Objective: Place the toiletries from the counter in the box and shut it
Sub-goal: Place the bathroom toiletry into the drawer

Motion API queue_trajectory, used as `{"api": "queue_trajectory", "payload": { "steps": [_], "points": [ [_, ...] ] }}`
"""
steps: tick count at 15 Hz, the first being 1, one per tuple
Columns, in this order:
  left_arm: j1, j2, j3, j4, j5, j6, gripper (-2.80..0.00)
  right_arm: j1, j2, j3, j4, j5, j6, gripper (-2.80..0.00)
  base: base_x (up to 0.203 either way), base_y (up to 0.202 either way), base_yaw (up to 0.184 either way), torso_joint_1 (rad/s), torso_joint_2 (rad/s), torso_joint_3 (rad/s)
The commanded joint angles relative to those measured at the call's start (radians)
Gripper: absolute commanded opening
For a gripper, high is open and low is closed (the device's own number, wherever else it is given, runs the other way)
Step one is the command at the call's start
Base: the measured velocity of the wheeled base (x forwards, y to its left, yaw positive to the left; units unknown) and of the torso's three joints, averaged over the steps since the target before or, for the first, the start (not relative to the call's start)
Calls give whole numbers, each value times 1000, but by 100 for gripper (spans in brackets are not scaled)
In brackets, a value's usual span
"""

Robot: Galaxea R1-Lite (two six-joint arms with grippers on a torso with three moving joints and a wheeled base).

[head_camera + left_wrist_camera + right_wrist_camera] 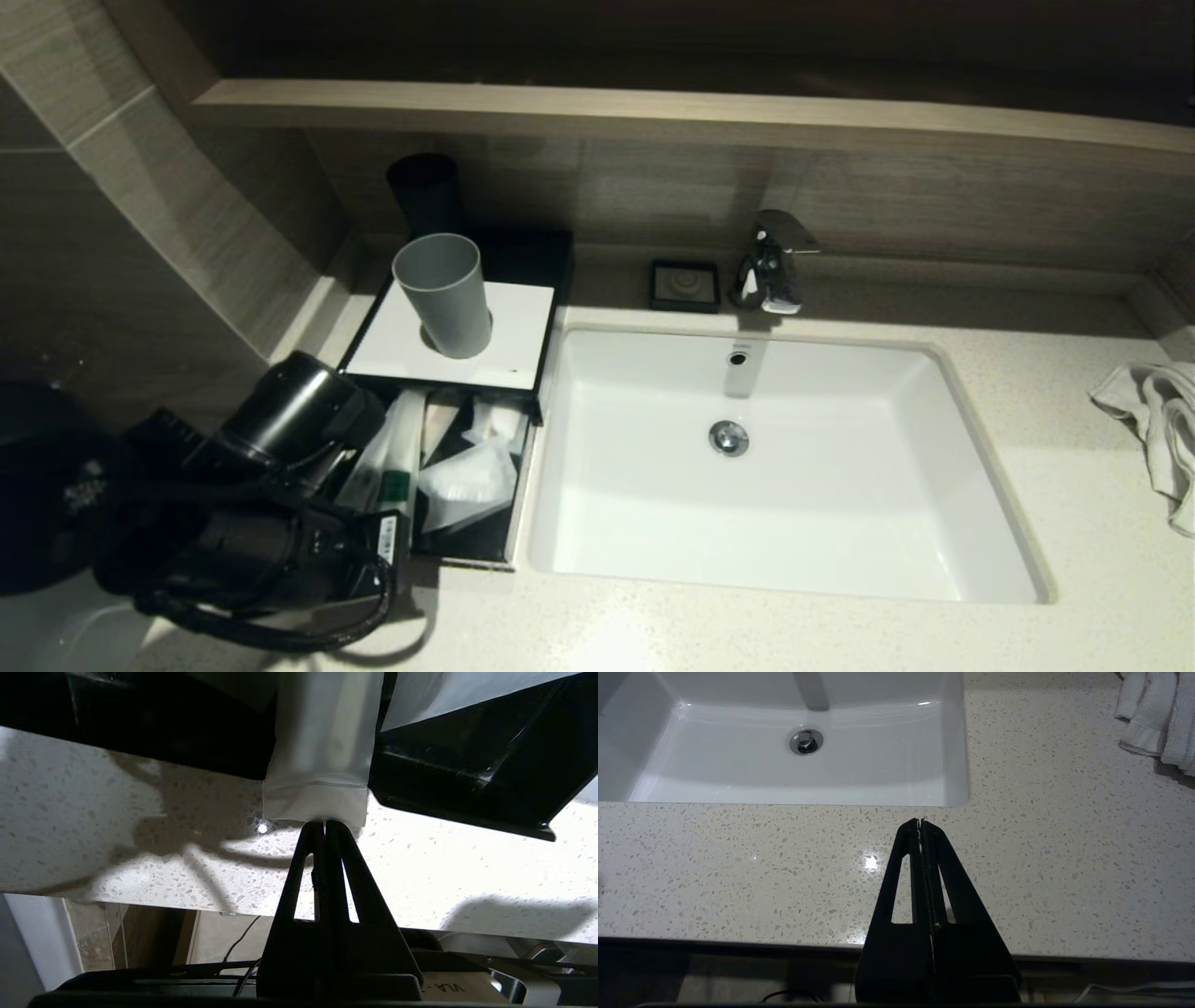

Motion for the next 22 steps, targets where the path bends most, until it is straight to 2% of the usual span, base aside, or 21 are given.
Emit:
{"api": "queue_trajectory", "payload": {
  "steps": [1,9,22],
  "points": [
    [3,13,-27,5,1,-2,-280,0,0,0,0,0,-1,-280,0,0,0,0,0,0],
    [19,59,-60,1,1,-1,-280,0,0,0,0,0,-1,-280,0,0,0,0,0,0],
    [83,84,-137,12,0,19,-280,0,0,0,0,0,0,-280,0,0,0,0,0,0]
  ]
}}
